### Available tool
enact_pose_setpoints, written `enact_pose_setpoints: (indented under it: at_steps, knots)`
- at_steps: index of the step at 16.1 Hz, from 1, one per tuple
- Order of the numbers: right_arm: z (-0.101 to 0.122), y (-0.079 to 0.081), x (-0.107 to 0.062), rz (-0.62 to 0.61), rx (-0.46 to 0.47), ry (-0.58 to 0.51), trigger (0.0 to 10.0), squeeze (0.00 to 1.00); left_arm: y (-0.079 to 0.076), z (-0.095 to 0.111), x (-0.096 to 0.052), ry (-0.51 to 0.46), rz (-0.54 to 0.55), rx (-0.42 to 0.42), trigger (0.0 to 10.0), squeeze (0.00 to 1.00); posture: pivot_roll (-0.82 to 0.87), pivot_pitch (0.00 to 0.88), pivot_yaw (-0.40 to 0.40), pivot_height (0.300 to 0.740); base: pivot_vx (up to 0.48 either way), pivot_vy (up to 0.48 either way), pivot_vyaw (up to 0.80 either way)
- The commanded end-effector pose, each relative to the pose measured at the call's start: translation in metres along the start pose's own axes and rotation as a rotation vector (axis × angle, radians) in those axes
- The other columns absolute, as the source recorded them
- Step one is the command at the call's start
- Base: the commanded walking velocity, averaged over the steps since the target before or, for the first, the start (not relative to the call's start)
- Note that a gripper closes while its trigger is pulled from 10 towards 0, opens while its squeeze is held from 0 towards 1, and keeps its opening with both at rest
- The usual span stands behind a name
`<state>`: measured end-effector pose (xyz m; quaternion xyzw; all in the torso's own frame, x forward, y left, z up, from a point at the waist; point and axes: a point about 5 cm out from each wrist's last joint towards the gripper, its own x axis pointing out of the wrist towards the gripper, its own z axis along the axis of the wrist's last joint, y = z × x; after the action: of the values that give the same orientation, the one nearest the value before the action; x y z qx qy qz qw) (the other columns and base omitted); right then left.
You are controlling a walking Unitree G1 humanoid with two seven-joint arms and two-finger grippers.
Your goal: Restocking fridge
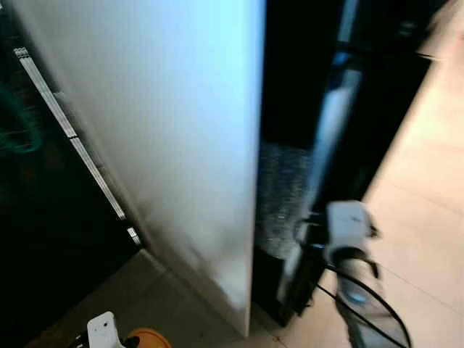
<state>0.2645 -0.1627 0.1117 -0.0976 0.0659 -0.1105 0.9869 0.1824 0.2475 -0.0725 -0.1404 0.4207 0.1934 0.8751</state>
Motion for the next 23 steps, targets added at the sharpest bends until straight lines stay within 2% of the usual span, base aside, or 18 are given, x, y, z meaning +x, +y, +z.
enact_pose_setpoints:
  at_steps: [1,3,4,5,6,7,9,10,15,17,19,21,23]
  knots:
    - [-0.012,-0.053,0.002,-0.254,-0.007,0.057,10.0,0.00,-0.001,-0.005,0.000,0.028,0.003,0.013,10.0,0.00,-0.16,0.000,0.045,0.740,0.000,0.000,0.00]
    - [-0.022,-0.079,0.000,-0.318,-0.063,0.089,10.0,0.00,-0.003,-0.006,0.000,0.032,-0.002,0.018,10.0,0.00,-0.17,0.000,0.046,0.740,0.000,0.000,0.00]
    - [-0.031,-0.087,-0.001,-0.349,-0.045,0.127,10.0,0.00,-0.001,-0.005,0.000,0.032,-0.001,0.019,10.0,0.00,-0.17,0.000,0.046,0.740,0.000,0.000,0.00]
    - [-0.050,-0.101,-0.003,-0.402,-0.007,0.192,10.0,0.00,-0.001,-0.005,0.000,0.032,0.001,0.020,10.0,0.00,-0.16,0.000,0.044,0.740,0.000,0.000,0.00]
    - [-0.057,-0.105,-0.005,-0.416,-0.001,0.211,10.0,0.00,-0.001,-0.005,0.000,0.032,0.000,0.020,10.0,0.00,-0.16,0.000,0.044,0.740,0.000,0.000,0.00]
    - [-0.073,-0.113,-0.008,-0.419,-0.044,0.257,10.0,0.00,-0.001,-0.005,0.000,0.031,-0.001,0.018,10.0,0.00,-0.15,0.000,0.043,0.740,0.000,0.000,0.00]
    - [-0.093,-0.122,-0.013,-0.431,-0.073,0.322,10.0,0.00,-0.001,-0.005,0.000,0.031,-0.002,0.018,10.0,0.00,-0.15,0.000,0.042,0.740,0.000,0.000,0.00]
    - [-0.112,-0.128,-0.019,-0.425,-0.088,0.389,10.0,0.00,-0.001,-0.005,0.000,0.031,-0.002,0.018,10.0,0.00,-0.15,0.000,0.041,0.740,0.000,0.000,0.00]
    - [-0.163,-0.133,-0.045,-0.448,-0.105,0.552,10.0,0.00,-0.001,-0.005,0.000,0.035,-0.001,0.020,10.0,0.00,-0.15,0.000,0.045,0.740,0.000,0.000,0.00]
    - [-0.175,-0.131,-0.052,-0.458,-0.061,0.602,10.0,0.00,0.000,-0.005,0.000,0.035,-0.002,0.022,10.0,0.00,-0.15,0.000,0.049,0.740,0.000,0.000,0.00]
    - [-0.187,-0.127,-0.058,-0.441,-0.058,0.644,10.0,0.00,0.000,-0.004,0.000,0.032,-0.003,0.024,10.0,0.00,-0.15,0.000,0.054,0.740,0.000,0.000,0.00]
    - [-0.198,-0.121,-0.063,-0.394,-0.042,0.695,10.0,0.00,0.000,-0.003,0.000,0.029,-0.003,0.025,10.0,0.00,-0.16,0.000,0.059,0.740,0.000,0.000,0.00]
    - [-0.218,-0.099,-0.073,-0.218,-0.013,0.812,10.0,0.00,0.000,-0.003,0.000,0.030,-0.002,0.033,10.0,0.00,-0.17,0.000,0.069,0.740,0.000,0.000,0.00]
